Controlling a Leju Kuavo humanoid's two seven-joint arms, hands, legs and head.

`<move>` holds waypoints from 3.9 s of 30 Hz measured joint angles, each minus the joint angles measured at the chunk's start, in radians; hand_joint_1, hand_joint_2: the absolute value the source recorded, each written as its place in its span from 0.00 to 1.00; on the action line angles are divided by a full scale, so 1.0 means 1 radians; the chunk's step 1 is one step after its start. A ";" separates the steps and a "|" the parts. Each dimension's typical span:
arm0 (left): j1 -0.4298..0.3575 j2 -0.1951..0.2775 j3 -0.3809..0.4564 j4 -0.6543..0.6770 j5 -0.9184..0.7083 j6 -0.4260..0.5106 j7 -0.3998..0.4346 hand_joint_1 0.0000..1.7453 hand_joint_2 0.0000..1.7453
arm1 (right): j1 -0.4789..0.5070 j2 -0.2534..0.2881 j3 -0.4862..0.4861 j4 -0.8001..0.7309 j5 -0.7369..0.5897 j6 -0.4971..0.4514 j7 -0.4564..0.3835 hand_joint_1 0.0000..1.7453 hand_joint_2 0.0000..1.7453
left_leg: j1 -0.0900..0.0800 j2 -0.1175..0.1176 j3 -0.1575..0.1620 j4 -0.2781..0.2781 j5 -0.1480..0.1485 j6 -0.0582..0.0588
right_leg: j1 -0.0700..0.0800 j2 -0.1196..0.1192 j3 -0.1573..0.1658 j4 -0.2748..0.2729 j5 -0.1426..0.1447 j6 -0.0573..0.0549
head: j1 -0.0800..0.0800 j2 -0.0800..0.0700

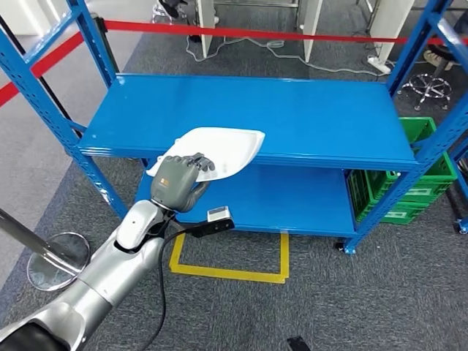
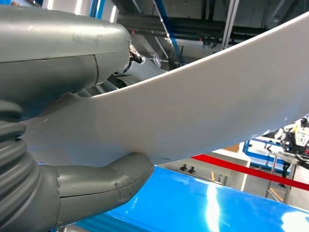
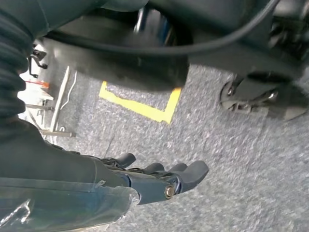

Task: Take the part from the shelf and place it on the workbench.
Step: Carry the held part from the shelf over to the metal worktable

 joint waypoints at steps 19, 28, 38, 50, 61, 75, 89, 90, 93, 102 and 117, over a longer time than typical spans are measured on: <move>0.007 0.003 -0.008 -0.004 -0.002 -0.002 0.000 1.00 1.00 | -0.009 0.000 -0.003 0.000 -0.003 -0.001 -0.004 0.00 1.00 | -0.002 0.004 0.118 -0.032 -0.082 0.047 | -0.004 -0.002 -0.215 0.182 -0.012 0.036 | 0.004 0.000; 0.009 0.008 -0.013 -0.005 -0.007 -0.002 0.000 1.00 1.00 | -0.003 0.000 -0.004 0.000 -0.016 0.009 -0.012 0.00 1.00 | -0.007 0.003 0.026 -0.024 0.002 0.022 | 0.003 0.000 0.041 -0.021 -0.027 0.015 | 0.002 0.000; 0.023 0.013 -0.014 -0.005 -0.020 -0.002 0.000 1.00 1.00 | 0.010 0.000 -0.024 0.000 -0.034 0.020 -0.018 0.00 1.00 | 0.004 -0.001 -0.044 0.217 -0.127 -0.015 | -0.005 0.044 -0.021 -0.024 0.035 -0.013 | -0.002 0.000; 0.028 0.020 -0.014 -0.005 -0.028 -0.002 0.000 1.00 1.00 | 0.002 -0.001 -0.028 0.000 -0.034 0.019 -0.020 0.00 1.00 | 0.014 0.009 0.084 -0.018 -0.065 0.029 | -0.002 0.011 -0.173 0.229 -0.066 0.042 | 0.011 0.000; 0.023 0.019 -0.016 -0.005 -0.030 -0.008 0.000 1.00 1.00 | 0.006 -0.001 -0.028 0.000 -0.028 0.017 -0.016 0.00 1.00 | -0.001 0.095 0.077 0.000 -0.077 0.006 | 0.007 -0.043 -0.056 0.000 0.045 0.000 | 0.008 0.000; 0.026 0.022 -0.016 -0.005 -0.030 -0.010 0.000 1.00 1.00 | 0.004 0.000 -0.029 0.000 -0.027 0.017 -0.016 0.00 1.00 | 0.018 -0.072 0.073 0.004 -0.075 0.010 | -0.009 0.124 -0.103 0.006 0.079 0.021 | 0.000 0.000; 0.028 0.018 -0.019 -0.004 -0.030 -0.014 -0.001 1.00 1.00 | 0.005 -0.002 -0.029 -0.001 -0.025 0.002 -0.014 0.00 1.00 | 0.000 0.090 0.078 -0.001 -0.074 0.014 | 0.013 -0.072 -0.070 0.013 0.047 0.018 | 0.015 0.000; 0.028 0.018 -0.019 -0.004 -0.030 -0.014 -0.001 1.00 1.00 | 0.006 -0.001 -0.029 0.000 -0.025 0.001 -0.015 0.00 1.00 | -0.001 0.101 0.079 -0.002 -0.074 0.010 | 0.012 -0.059 -0.074 0.013 0.050 0.009 | 0.013 0.000; 0.026 0.016 -0.019 -0.005 -0.032 -0.014 0.000 1.00 1.00 | 0.007 0.000 -0.029 0.000 -0.025 0.000 -0.018 0.00 1.00 | 0.004 0.063 0.060 0.047 -0.115 -0.006 | 0.006 -0.024 -0.078 0.008 0.058 -0.009 | 0.009 0.000; 0.037 0.024 -0.018 -0.003 -0.037 -0.009 0.001 1.00 1.00 | 0.006 0.001 -0.029 0.000 -0.027 -0.003 -0.029 0.00 1.00 | 0.012 -0.053 0.049 0.062 -0.080 0.002 | 0.004 0.090 -0.091 0.013 0.069 -0.007 | 0.003 0.000; 0.029 0.039 -0.009 0.001 -0.038 -0.007 0.001 1.00 1.00 | 0.011 -0.002 -0.043 -0.001 -0.027 -0.020 -0.036 0.00 1.00 | 0.009 0.068 0.088 0.003 -0.089 0.025 | 0.009 -0.054 -0.103 0.066 0.051 0.033 | 0.019 0.000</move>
